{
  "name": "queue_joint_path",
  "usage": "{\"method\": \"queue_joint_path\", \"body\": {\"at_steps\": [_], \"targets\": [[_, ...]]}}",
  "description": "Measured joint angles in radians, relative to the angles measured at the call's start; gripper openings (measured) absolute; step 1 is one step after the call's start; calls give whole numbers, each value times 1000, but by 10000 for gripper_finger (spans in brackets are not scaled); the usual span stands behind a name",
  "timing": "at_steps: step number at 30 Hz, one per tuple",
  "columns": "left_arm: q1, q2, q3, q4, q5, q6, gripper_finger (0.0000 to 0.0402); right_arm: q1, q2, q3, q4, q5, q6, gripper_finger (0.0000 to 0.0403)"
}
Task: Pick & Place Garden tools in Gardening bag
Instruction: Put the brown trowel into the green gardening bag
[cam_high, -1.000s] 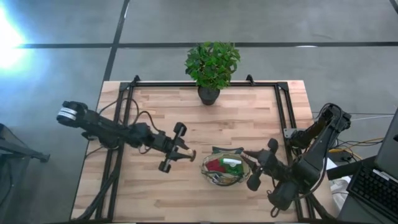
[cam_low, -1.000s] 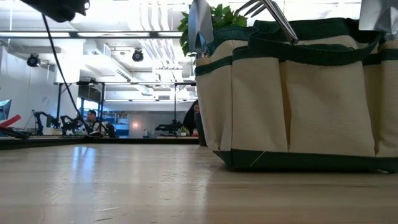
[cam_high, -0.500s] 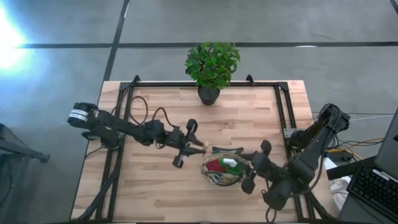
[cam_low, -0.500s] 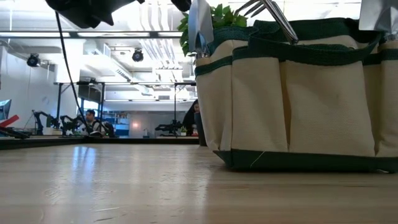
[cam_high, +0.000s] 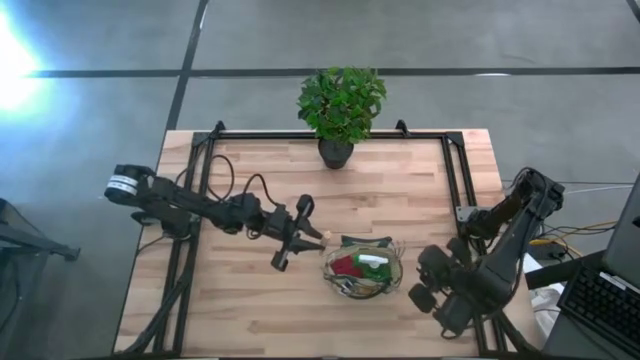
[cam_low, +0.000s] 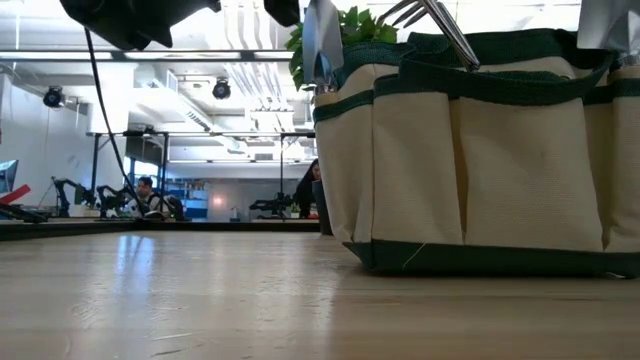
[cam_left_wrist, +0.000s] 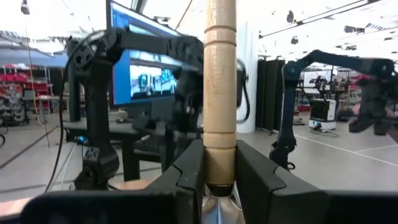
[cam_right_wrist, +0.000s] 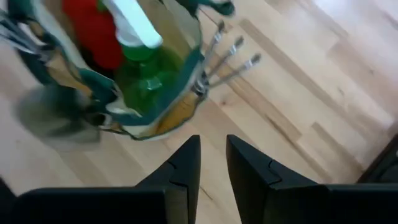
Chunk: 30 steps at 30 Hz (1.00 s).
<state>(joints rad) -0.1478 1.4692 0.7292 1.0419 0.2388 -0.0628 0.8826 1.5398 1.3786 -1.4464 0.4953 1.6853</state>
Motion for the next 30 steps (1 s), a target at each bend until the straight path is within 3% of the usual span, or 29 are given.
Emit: {"method": "queue_joint_path", "body": {"at_steps": [6,13,22,30], "targets": [[2,-22,-8,12,0,4,65,51,1,-160,142,-14,106,68],[2,-24,-13,8,5,3,65,53,1,-287,361,-49,120,68],[3,-24,-13,4,26,2,65,53,0,-283,349,-44,112,68],[15,-21,22,-59,26,6,65,50,-6,-192,322,134,-12,68]]}}
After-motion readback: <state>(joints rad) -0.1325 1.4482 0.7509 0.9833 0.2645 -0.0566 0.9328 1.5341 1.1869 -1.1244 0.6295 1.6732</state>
